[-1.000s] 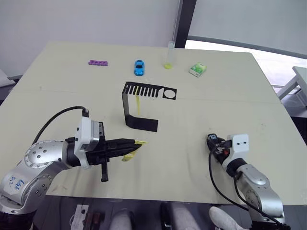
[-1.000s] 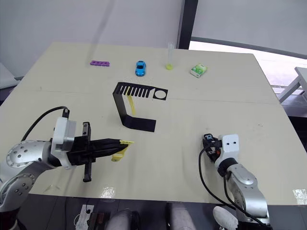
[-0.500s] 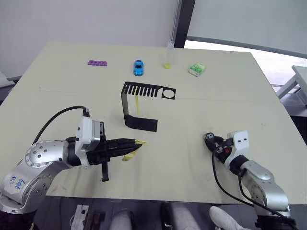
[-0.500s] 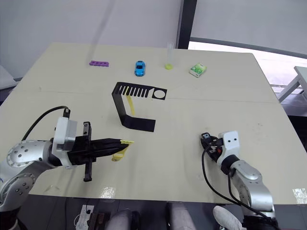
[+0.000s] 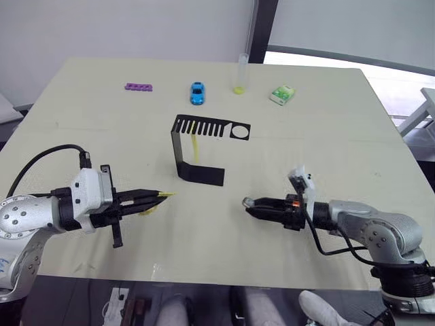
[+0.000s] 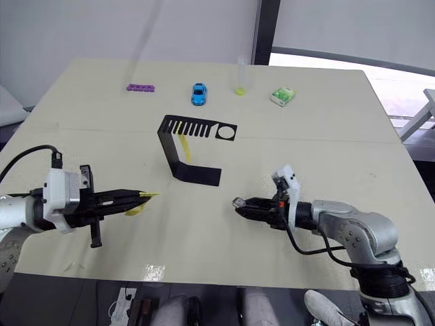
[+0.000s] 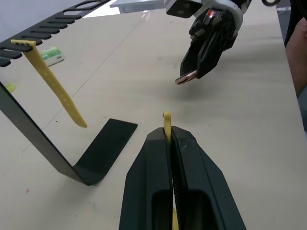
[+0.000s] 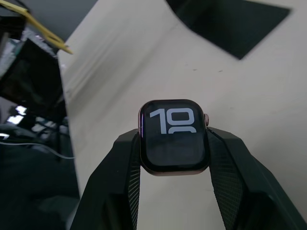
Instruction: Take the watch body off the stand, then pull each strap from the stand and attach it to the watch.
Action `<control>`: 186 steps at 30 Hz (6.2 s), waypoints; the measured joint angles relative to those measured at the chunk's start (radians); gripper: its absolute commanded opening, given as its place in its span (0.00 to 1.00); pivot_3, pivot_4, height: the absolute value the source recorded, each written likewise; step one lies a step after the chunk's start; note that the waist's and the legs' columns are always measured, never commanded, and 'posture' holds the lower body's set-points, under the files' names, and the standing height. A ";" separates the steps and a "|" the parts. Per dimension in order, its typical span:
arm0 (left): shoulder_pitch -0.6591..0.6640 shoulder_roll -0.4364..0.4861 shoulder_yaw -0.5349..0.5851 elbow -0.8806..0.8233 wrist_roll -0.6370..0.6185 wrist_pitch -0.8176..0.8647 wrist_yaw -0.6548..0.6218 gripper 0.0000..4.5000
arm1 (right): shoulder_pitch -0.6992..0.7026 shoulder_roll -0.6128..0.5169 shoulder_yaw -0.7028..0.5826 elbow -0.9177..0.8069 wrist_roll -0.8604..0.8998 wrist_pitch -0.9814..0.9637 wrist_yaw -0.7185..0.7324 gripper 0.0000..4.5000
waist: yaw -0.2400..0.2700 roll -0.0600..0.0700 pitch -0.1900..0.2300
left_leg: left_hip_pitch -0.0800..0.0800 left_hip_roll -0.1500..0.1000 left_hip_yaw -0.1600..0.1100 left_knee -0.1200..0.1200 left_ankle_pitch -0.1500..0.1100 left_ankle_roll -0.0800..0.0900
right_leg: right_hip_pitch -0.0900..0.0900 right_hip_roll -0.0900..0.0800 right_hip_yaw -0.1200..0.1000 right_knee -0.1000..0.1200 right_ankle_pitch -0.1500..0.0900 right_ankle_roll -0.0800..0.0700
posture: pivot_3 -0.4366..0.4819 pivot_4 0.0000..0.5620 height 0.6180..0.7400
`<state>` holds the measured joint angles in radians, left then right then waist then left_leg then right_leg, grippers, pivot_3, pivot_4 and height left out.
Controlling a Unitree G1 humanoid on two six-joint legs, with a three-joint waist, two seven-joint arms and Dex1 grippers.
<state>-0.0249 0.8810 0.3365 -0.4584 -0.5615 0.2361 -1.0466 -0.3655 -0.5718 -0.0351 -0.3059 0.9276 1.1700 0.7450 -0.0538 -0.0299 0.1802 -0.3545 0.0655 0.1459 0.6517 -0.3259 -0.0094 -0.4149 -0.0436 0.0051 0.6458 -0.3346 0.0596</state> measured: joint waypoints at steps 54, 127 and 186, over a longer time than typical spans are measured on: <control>-0.235 0.003 -0.356 0.001 0.313 -0.117 -0.025 0.00 | -0.234 0.281 -0.056 0.247 0.235 0.441 -0.319 0.34 | -0.005 0.000 0.000 | -0.019 0.000 0.002 0.014 0.002 0.001 | -0.021 0.000 0.002 0.014 0.001 0.001 | 0.48 0.27 1.00; -0.272 -0.024 -0.442 0.000 0.367 -0.073 -0.017 0.00 | -0.216 0.283 -0.060 0.234 0.246 0.441 -0.351 0.34 | -0.005 0.000 0.000 | -0.019 0.000 0.003 0.015 0.002 0.001 | -0.021 0.000 0.002 0.015 0.001 0.001 | 0.48 0.27 1.00; -0.429 -0.117 -0.597 -0.003 0.625 -0.020 -0.050 0.00 | -0.206 0.265 -0.084 0.234 0.257 0.440 -0.394 0.34 | -0.002 0.000 0.000 | -0.019 0.000 0.003 0.016 0.002 0.001 | -0.021 0.001 0.002 0.017 0.001 0.001 | 0.48 0.27 1.00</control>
<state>-0.4537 0.7642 -0.2602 -0.4617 0.0632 0.2164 -1.0964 -0.5714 -0.3065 -0.1187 -0.0714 1.1849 1.6102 0.3506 -0.0556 -0.0302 0.1799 -0.3735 0.0656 0.1486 0.6679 -0.3241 -0.0084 -0.4358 -0.0426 0.0073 0.6626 -0.3339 0.0609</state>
